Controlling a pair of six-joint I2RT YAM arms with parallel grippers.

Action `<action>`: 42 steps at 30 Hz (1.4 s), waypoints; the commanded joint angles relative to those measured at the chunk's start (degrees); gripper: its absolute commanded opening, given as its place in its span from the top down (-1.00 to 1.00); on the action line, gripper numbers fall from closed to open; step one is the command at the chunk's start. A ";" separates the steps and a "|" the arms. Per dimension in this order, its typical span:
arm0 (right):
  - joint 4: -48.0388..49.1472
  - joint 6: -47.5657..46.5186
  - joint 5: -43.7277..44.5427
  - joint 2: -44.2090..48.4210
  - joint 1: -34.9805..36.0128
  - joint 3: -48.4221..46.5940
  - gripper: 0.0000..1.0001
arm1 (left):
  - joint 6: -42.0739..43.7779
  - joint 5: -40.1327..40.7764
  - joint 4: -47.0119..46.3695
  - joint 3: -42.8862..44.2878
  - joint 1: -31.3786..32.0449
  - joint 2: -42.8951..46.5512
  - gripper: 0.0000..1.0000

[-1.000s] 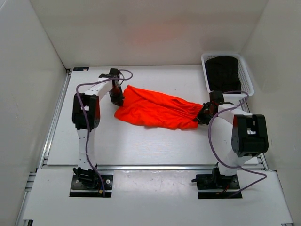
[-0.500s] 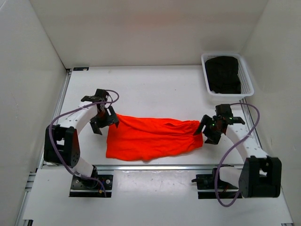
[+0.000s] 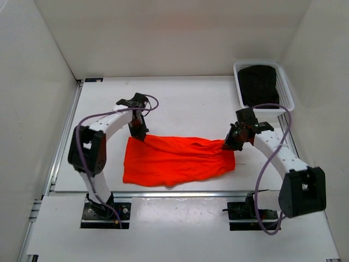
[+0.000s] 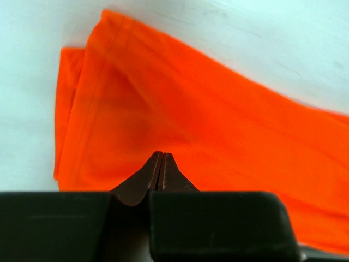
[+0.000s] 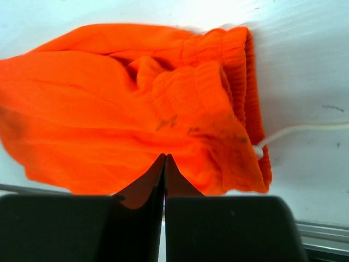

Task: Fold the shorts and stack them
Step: Fold the shorts

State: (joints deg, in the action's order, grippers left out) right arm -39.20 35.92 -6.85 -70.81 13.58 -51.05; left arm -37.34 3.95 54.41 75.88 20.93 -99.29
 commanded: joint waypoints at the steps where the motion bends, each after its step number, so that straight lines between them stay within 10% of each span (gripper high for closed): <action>1: 4.13 2.22 4.29 -5.99 0.65 -2.21 1.00 | 0.69 2.90 -0.18 3.65 0.08 -5.71 0.80; 8: 8.53 2.22 8.26 -22.68 -0.66 -5.99 1.00 | 2.63 5.02 0.34 9.03 -1.85 -14.17 0.80; 14: 5.72 -0.23 7.20 -18.86 -0.66 -7.84 0.97 | 3.77 6.34 1.49 13.06 -2.38 -10.07 0.80; 16: 3.27 -0.76 7.99 -12.47 -0.66 -9.76 0.74 | 4.29 6.87 3.93 15.25 -2.38 -8.21 0.73; 19: -0.25 -1.29 10.71 -4.55 -0.66 -10.92 -0.27 | 4.30 7.91 5.35 16.67 -3.52 -4.26 0.21; 22: -3.23 -1.29 12.13 -0.14 -2.32 -10.48 -0.75 | 4.30 7.22 5.97 15.63 -4.84 -0.22 -0.29; 42: 14.57 2.74 -13.27 1.20 -14.64 19.05 -0.78 | 2.01 -2.27 -7.74 -14.35 -17.15 3.22 -0.19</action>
State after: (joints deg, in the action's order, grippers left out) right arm -31.48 36.93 -16.45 -67.68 -0.78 -33.17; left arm -35.40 4.67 50.63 62.65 5.82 -97.17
